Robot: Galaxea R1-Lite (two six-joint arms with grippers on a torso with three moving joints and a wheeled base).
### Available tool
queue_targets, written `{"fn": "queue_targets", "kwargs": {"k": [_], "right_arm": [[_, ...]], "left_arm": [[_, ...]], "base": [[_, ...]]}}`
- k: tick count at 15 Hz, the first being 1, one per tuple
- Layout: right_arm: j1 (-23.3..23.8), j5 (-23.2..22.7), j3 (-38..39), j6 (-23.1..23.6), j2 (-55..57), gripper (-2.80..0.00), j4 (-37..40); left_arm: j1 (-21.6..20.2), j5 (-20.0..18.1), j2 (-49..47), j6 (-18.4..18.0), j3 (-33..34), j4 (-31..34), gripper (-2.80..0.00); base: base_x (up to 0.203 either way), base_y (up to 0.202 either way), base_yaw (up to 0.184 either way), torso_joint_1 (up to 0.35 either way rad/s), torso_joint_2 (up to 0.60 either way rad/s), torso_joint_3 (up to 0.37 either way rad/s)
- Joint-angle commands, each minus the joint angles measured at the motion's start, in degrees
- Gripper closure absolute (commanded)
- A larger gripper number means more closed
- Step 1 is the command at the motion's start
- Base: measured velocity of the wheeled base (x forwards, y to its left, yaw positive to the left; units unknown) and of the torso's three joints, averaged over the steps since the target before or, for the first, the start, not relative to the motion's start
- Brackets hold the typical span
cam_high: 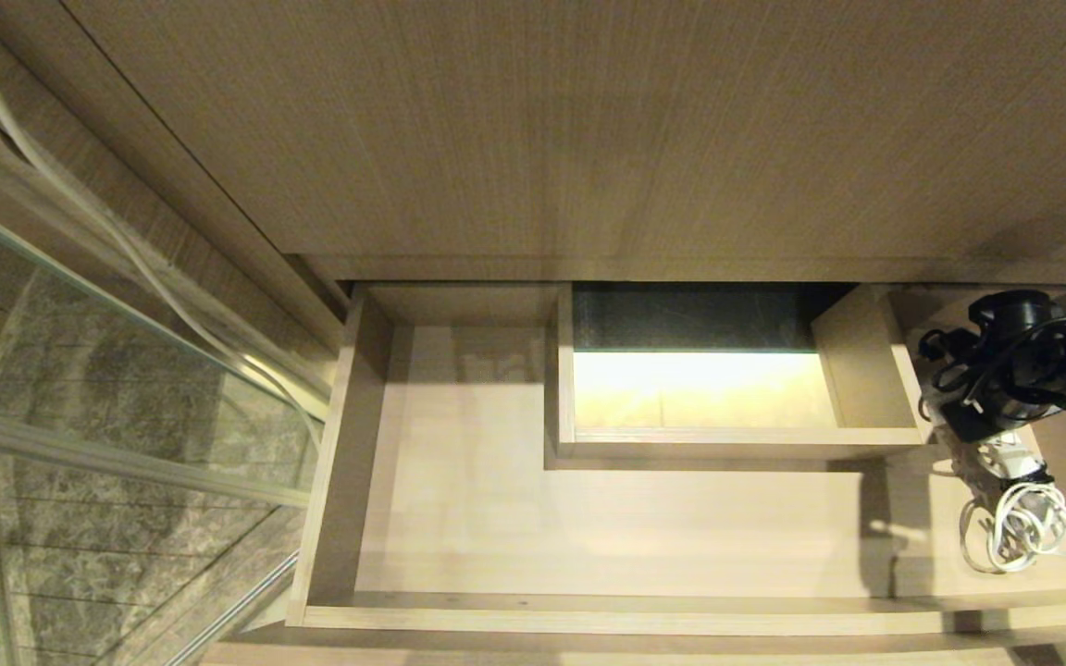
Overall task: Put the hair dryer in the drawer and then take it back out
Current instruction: Put it into the drawer
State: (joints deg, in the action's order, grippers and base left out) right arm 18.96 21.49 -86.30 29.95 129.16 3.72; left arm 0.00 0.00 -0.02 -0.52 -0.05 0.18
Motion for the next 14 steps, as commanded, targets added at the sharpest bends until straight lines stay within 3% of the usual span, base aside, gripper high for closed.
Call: {"fn": "queue_targets", "kwargs": {"k": [1,2,9,14], "right_arm": [[0.03,-0.22,-0.1,0.37,0.13,0.0,0.24],[0.03,-0.32,-0.27,0.7,0.13,-2.8,0.17],[0.03,0.3,-1.53,0.63,-0.89,-2.8,-0.24],[0.1,0.05,1.86,0.75,-10.06,-2.8,0.25]], "left_arm": [[0.0,0.0,0.02,0.0,0.03,-0.01,0.0],[0.0,0.0,0.02,0.0,0.01,-0.01,0.0],[0.0,0.0,0.02,0.0,0.05,-0.01,0.0],[0.0,0.0,0.02,0.0,-0.04,-0.01,0.0]], "base": [[0.0,0.0,0.0,0.0,0.0,0.0],[0.0,0.0,0.0,0.0,0.0,0.0],[0.0,0.0,0.0,0.0,0.0,0.0],[0.0,0.0,0.0,0.0,0.0,0.0]]}}
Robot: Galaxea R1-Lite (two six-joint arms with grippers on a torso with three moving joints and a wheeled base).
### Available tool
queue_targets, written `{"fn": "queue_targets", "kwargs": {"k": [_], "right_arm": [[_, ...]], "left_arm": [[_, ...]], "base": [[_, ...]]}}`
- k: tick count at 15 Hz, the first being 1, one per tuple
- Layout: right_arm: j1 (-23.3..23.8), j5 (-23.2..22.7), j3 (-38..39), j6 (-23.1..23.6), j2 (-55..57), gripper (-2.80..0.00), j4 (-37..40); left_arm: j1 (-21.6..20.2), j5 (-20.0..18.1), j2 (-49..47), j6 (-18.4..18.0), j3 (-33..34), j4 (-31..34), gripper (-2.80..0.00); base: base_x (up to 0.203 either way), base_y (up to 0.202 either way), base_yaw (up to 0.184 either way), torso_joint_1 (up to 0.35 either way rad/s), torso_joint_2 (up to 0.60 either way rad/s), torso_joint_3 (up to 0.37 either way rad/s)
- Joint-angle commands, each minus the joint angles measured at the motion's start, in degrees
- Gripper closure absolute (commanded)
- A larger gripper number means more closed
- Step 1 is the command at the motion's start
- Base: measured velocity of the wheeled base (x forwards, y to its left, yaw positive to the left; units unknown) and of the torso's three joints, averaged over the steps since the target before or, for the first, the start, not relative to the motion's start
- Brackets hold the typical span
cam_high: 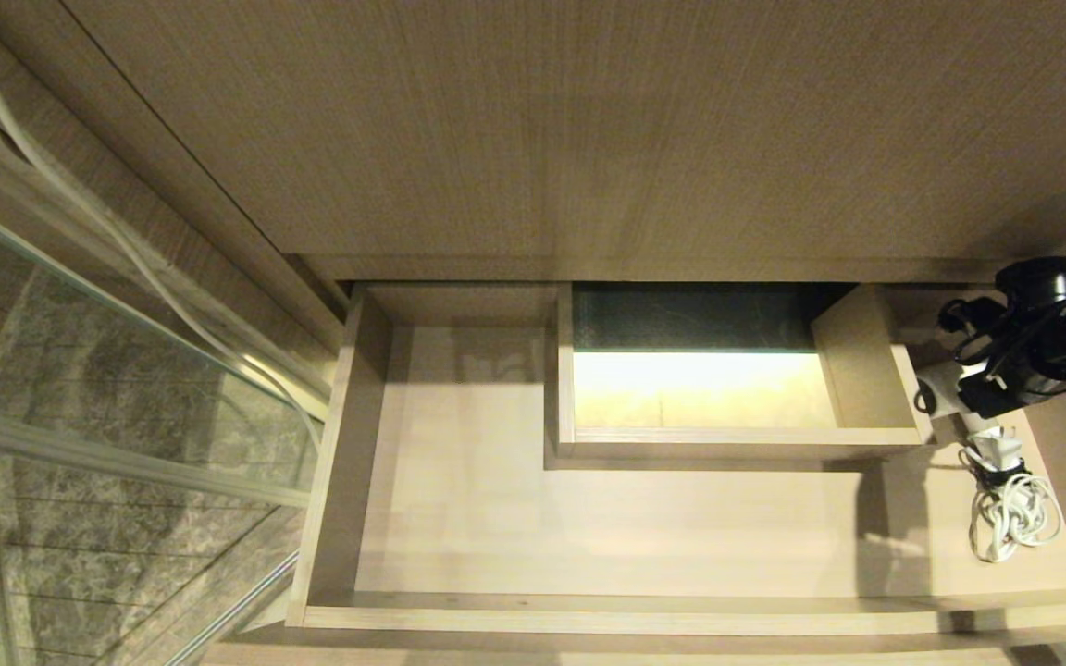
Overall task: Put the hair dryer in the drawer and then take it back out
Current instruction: Put it into the drawer, then close the drawer
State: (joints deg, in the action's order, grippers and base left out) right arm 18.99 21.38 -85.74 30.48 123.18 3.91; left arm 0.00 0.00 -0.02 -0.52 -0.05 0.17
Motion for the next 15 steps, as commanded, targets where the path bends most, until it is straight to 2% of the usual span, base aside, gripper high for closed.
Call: {"fn": "queue_targets", "kwargs": {"k": [1,3,4,5,11,15], "right_arm": [[0.34,0.24,2.45,0.3,-6.42,-2.8,0.16],[2.04,0.28,5.25,0.76,-11.93,-2.8,1.93],[2.83,0.28,7.14,1.22,-14.87,-1.06,3.13],[3.57,0.22,9.17,1.84,-17.65,0.0,4.31],[4.82,0.31,18.95,3.81,-35.25,0.0,9.1],[4.97,0.44,29.17,6.12,-50.24,0.0,13.36]], "left_arm": [[0.0,0.0,0.02,0.0,-0.03,0.0,0.0],[0.0,0.0,0.02,0.0,-0.02,0.0,0.0],[0.0,0.0,0.02,0.0,-0.04,0.0,0.0],[0.0,0.0,0.02,0.0,-0.02,0.0,0.0],[0.0,0.0,0.02,0.0,0.05,0.0,0.0],[0.0,0.0,0.02,0.0,0.05,0.0,0.0]], "base": [[0.0,0.0,0.0,0.0,0.0,0.0],[0.0,0.0,0.0,0.0,0.0,0.0],[0.0,0.0,0.0,0.0,0.0,0.0],[0.0,0.0,0.0,0.0,0.0,0.0],[0.0,0.0,0.0,0.0,0.0,0.0],[0.0,0.0,0.0,0.0,0.0,0.0]]}}
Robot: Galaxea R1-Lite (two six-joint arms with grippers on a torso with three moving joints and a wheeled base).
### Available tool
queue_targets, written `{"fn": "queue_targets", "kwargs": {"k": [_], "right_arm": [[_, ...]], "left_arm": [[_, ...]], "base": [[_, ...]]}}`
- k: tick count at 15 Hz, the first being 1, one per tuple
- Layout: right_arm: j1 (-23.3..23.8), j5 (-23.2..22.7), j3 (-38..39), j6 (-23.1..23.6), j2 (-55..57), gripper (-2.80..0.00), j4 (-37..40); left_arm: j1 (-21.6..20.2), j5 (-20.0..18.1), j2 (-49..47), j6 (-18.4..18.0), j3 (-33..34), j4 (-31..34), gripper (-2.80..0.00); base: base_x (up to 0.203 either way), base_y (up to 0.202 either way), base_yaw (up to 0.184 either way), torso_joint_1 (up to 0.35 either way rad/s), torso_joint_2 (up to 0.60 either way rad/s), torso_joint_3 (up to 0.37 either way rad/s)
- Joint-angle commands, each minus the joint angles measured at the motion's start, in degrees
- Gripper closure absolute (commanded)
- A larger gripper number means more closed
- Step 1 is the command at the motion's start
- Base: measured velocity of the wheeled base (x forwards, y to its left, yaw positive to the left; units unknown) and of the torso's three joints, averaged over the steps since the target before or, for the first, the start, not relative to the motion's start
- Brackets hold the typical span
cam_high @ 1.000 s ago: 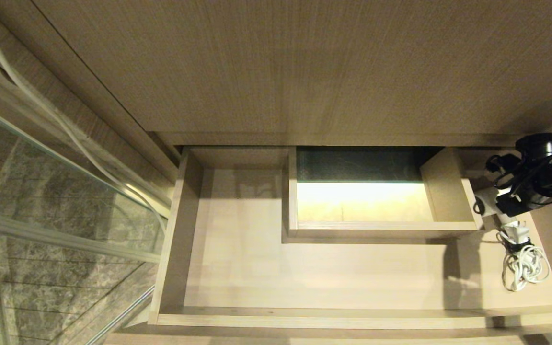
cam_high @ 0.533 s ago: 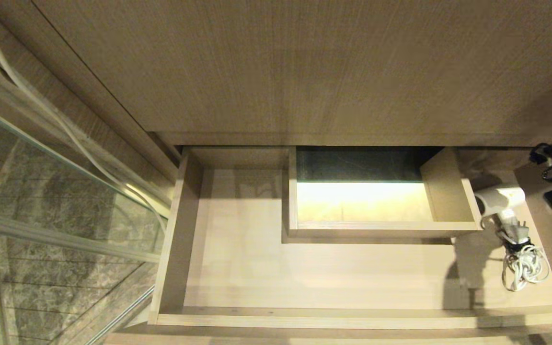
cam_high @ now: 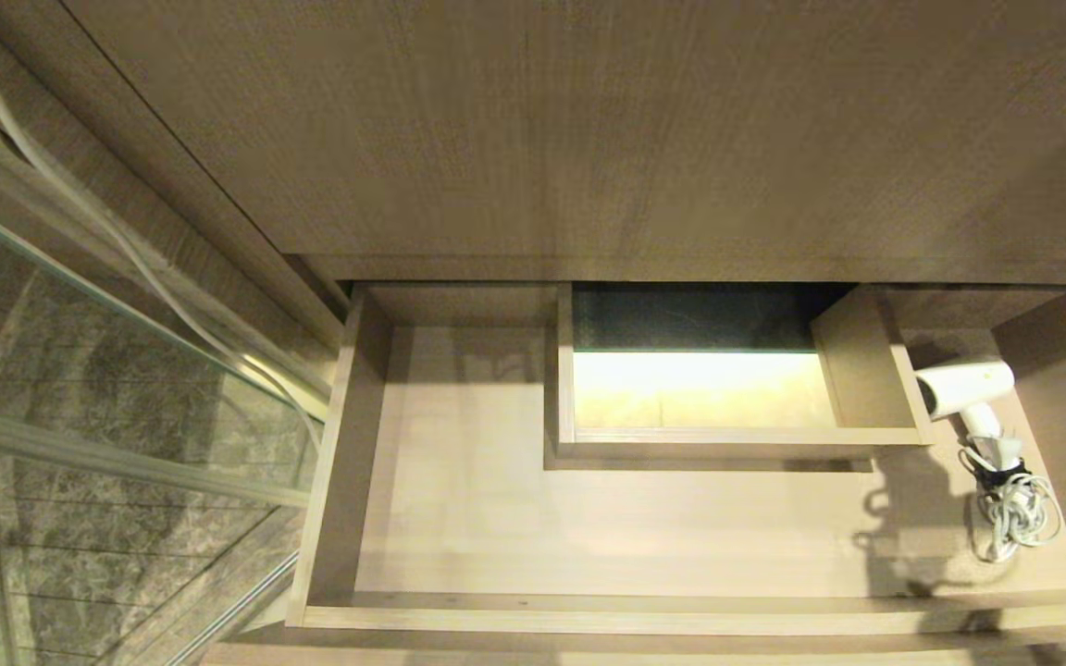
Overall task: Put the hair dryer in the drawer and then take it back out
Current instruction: Close the drawer
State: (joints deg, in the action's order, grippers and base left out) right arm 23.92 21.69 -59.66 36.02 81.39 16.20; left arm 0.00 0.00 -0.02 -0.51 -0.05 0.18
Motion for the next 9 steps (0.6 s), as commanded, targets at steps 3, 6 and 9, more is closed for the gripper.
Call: {"fn": "queue_targets", "kwargs": {"k": [3,6,9], "right_arm": [[0.07,1.0,11.65,2.02,-20.74,0.0,9.64],[0.08,3.69,20.02,0.33,-27.05,0.0,17.07],[-0.01,4.14,26.44,-5.35,-27.12,0.0,16.94]], "left_arm": [[0.0,0.0,0.02,-0.02,-0.04,-0.01,0.0],[0.0,0.0,0.02,-0.02,0.0,-0.01,0.0],[0.0,0.0,0.02,-0.02,-0.03,-0.01,0.0]], "base": [[0.0,0.0,0.0,0.0,0.0,0.0],[0.0,0.0,0.0,0.0,0.0,0.0],[0.0,0.0,0.0,0.0,0.0,0.0]]}}
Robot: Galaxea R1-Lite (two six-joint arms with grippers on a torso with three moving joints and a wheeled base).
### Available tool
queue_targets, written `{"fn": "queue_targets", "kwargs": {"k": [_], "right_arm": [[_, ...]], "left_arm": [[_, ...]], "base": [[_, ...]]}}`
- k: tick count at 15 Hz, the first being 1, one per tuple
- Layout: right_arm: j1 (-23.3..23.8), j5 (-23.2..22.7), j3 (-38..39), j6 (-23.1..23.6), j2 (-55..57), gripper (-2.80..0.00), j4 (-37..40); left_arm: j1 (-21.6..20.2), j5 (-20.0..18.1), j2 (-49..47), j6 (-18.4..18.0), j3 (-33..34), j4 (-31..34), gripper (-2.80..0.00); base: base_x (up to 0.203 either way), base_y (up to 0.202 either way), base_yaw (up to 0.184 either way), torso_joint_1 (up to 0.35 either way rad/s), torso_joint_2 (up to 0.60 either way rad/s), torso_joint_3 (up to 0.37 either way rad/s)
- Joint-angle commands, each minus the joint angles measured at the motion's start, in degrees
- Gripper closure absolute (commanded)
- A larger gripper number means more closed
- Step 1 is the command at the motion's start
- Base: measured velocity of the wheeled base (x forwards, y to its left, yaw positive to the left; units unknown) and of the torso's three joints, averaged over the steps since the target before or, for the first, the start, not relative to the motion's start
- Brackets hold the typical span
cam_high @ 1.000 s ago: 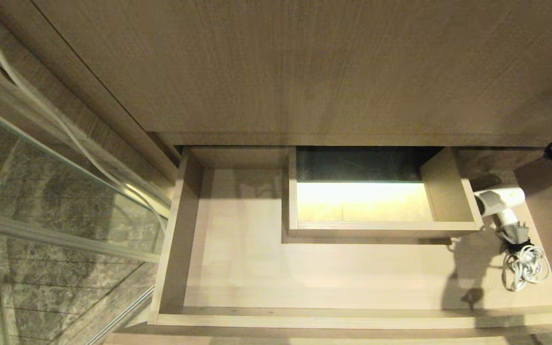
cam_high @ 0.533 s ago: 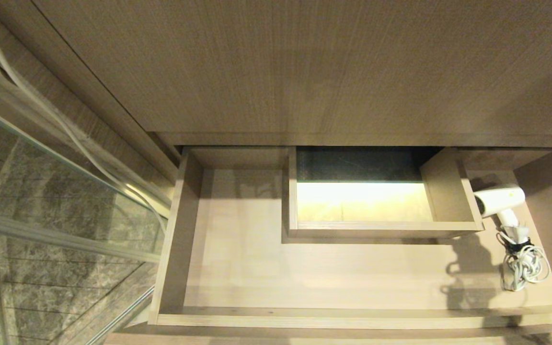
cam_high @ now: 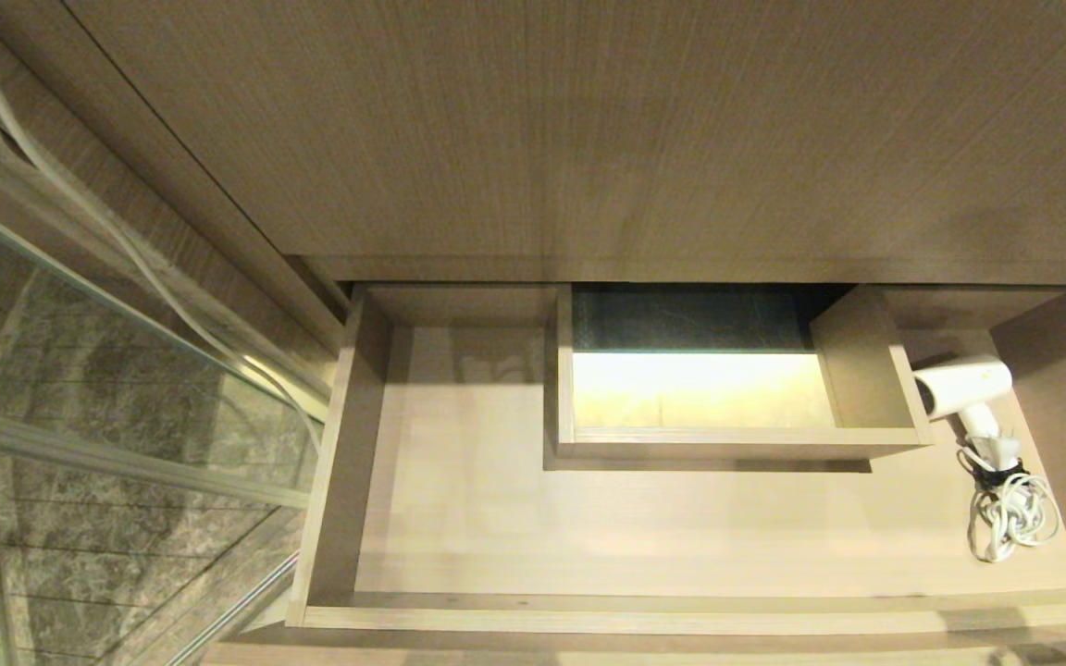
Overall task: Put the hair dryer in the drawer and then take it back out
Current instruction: Close the drawer
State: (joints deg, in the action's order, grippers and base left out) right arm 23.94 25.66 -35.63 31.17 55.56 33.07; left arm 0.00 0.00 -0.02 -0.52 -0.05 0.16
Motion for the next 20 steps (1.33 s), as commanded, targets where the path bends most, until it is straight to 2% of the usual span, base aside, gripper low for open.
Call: {"fn": "queue_targets", "kwargs": {"k": [1,6,8,10,15,20], "right_arm": [[-0.03,0.17,4.66,-1.14,-0.7,0.0,-1.05],[-0.1,-1.48,10.4,-3.9,5.48,0.0,-7.64],[-0.12,-5.15,10.98,-6.94,8.3,0.0,-11.4],[-0.1,-7.24,10.88,-7.74,11.36,0.0,-13.93],[2.12,-7.41,9.1,-8.05,21.08,0.0,-17.91],[5.5,-7.21,8.41,-8.05,25.74,0.0,-18.19]], "left_arm": [[0.0,0.0,0.02,0.0,-0.03,0.02,0.0],[0.0,0.0,0.02,0.0,0.0,0.02,0.0],[0.0,0.0,0.02,0.0,-0.04,0.02,0.0],[0.0,0.0,0.02,0.0,0.05,0.02,0.0],[0.0,0.0,0.02,0.0,-0.04,0.02,0.0],[0.0,0.0,0.02,0.0,-0.04,0.02,0.0]], "base": [[0.0,0.0,0.0,0.0,0.0,0.0],[0.0,0.0,0.0,0.0,0.0,0.0],[0.0,0.0,0.0,0.0,0.0,0.0],[0.0,0.0,0.0,0.0,0.0,0.0],[0.0,0.0,0.0,0.0,0.0,0.0],[0.0,0.0,0.0,0.0,0.0,0.0]]}}
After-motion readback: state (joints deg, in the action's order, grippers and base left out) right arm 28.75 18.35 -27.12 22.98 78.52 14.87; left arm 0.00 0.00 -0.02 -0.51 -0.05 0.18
